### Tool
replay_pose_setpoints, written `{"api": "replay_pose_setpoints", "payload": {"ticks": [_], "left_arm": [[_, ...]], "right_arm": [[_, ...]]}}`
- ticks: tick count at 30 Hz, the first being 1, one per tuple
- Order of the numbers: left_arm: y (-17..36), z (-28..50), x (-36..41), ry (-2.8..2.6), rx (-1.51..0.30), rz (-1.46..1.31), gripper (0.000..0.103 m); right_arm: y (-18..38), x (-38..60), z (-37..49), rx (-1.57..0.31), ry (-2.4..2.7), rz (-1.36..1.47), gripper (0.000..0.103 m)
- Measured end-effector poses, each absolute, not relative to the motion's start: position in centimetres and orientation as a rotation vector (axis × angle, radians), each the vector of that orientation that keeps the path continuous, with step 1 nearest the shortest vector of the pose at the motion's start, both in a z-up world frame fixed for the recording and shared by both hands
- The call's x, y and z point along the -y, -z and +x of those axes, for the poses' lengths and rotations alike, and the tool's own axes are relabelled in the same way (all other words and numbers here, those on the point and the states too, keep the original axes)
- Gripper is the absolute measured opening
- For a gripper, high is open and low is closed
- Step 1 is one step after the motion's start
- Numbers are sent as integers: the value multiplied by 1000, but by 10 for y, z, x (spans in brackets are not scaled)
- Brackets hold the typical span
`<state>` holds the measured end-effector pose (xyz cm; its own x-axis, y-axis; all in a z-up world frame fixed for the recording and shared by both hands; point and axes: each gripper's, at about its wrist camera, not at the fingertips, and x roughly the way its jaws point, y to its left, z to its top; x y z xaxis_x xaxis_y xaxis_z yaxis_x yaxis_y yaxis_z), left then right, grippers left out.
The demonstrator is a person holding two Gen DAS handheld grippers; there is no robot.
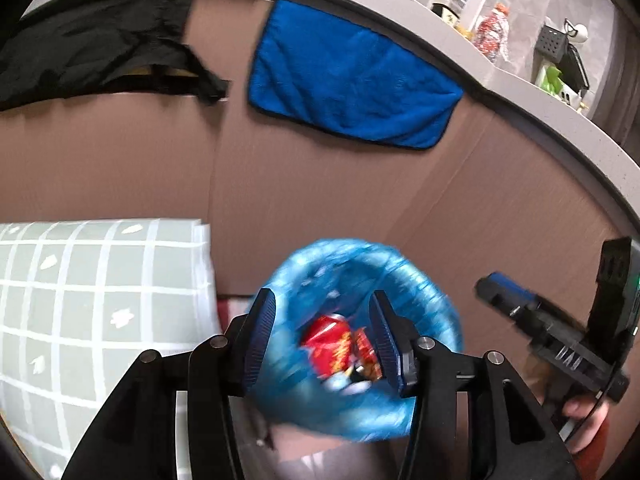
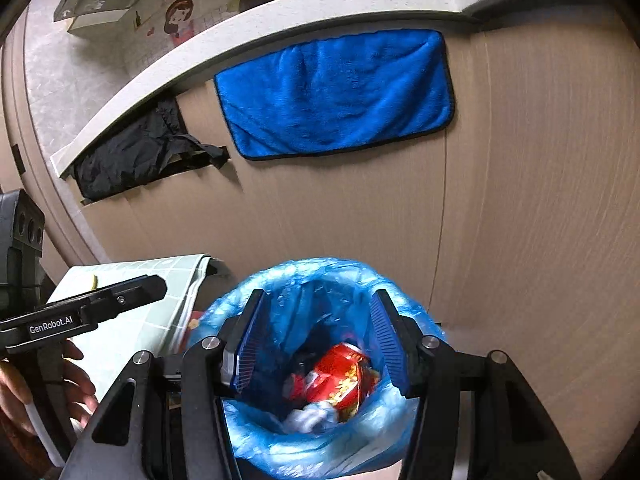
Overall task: Collect trash
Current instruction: 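Open both grippers to drop the cup and tissues into the bin, then grasp the yellow round sponge with the right gripper while the left gripper grasps the pink tissue pack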
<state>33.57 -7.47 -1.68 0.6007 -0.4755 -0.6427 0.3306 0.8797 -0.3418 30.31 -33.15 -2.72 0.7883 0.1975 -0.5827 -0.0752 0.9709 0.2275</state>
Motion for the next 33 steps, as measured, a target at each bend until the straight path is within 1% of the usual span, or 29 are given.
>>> {"api": "replay_pose_setpoints", "payload": {"ticks": [7, 18, 22, 26, 29, 33], "left_arm": [[16, 296, -28, 318, -787, -238, 50], [13, 229, -232, -17, -723, -292, 50], [22, 203, -304, -129, -715, -351, 50], [33, 185, -355, -201, -708, -386, 50], [44, 177, -381, -212, -717, -428, 50], [59, 176, -402, -181, -738, -488, 50]], "right_arm": [[5, 291, 295, -621, -260, 207, 52], [-12, 129, 304, -688, -515, 88, 52], [-5, 63, 317, -737, -594, 68, 52], [12, -7, 337, -813, -688, 61, 52], [26, -51, 353, -856, -738, 48, 52], [42, -94, 371, -866, -765, 16, 52]]}}
